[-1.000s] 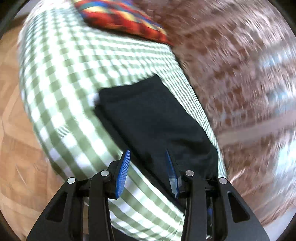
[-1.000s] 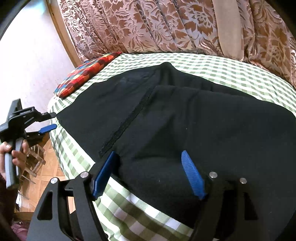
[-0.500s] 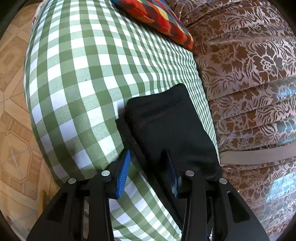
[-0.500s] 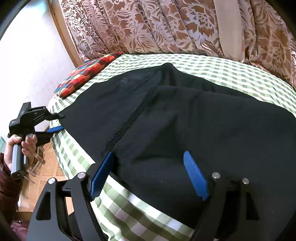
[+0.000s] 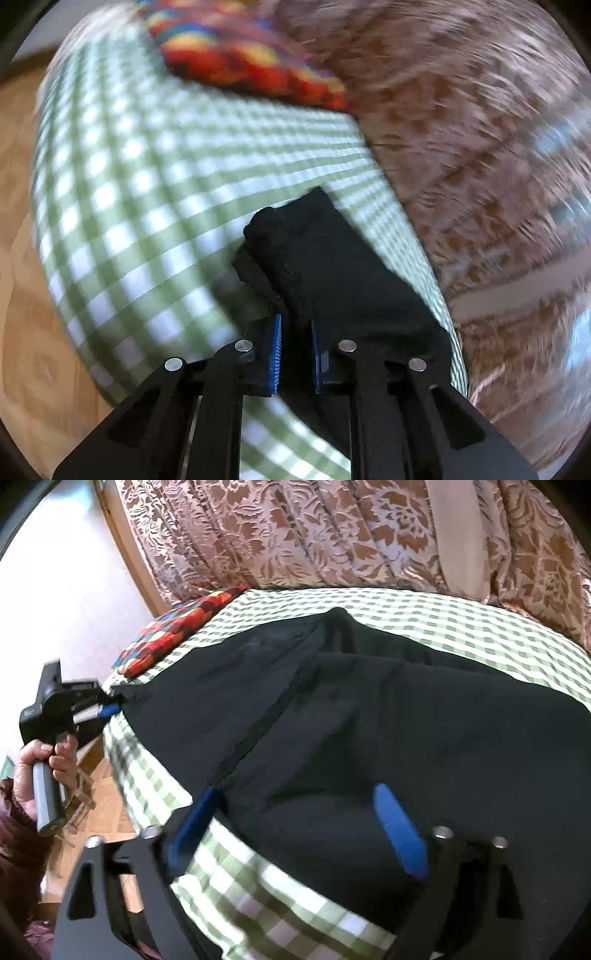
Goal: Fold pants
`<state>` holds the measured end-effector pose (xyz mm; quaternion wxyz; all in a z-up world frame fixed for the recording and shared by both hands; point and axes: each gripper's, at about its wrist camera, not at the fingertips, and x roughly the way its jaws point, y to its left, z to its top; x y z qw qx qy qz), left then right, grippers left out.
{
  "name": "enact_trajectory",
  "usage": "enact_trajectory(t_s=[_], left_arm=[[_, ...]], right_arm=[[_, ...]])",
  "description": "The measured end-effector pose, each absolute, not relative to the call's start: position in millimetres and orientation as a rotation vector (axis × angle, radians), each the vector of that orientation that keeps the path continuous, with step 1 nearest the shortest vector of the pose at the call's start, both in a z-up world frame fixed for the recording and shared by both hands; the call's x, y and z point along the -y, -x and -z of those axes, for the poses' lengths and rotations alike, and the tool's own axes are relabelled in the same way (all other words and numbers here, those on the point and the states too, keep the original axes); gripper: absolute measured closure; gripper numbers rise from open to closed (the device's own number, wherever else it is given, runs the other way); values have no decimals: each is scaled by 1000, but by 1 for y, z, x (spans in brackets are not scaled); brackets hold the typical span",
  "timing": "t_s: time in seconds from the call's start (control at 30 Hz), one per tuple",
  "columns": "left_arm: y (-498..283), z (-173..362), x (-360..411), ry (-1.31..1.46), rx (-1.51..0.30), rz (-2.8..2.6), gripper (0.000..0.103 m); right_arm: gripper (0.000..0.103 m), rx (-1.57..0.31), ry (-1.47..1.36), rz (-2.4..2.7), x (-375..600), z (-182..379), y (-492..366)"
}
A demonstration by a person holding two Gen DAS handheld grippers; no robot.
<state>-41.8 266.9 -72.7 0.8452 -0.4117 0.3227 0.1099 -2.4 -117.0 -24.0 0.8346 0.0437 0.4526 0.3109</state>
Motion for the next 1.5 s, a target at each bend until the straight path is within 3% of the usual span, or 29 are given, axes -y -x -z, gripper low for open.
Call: enact_trajectory(t_s=[0.3,0.5,0.67,0.7,0.73,0.77,0.83,0.97,1.0,1.03,1.3,1.5], left_arm=[[35,-14,-145,391,-546,162,91],[34,-15,-64,175,-570,366,91],[38,-11,-19,84,-582,485,92],[38,-10,-15,79,-581,499,92],[37,-10,-10,77,-583,518,92],[37,-8,-8,77,-591,526,92],[37,-3,-1,59,-609,531,92],[39,2,1,67,-645,558,91],[40,0,-3,88,-659,584,86],[40,-2,-8,114,-662,609,82],[41,0,-101,426,-650,490,82],[29,13,-109,469,-674,453,82]], right_arm=[[10,-887,-310,-732,137,-23,1],[4,-936,-615,-894,143,-45,-29],[4,-1007,-705,-860,139,-42,-64],[13,-1013,-697,-847,137,-40,-68],[33,-1011,-684,-853,136,-40,-69],[41,-1009,-667,-855,134,-40,-70],[53,-1012,-664,-833,134,-38,-72],[65,-996,-601,-822,133,-40,-70],[70,-986,-575,-813,134,-44,-70],[71,-978,-557,-806,138,-45,-68],[73,-906,-423,-795,166,-75,-67],[73,-877,-354,-749,210,-81,-44]])
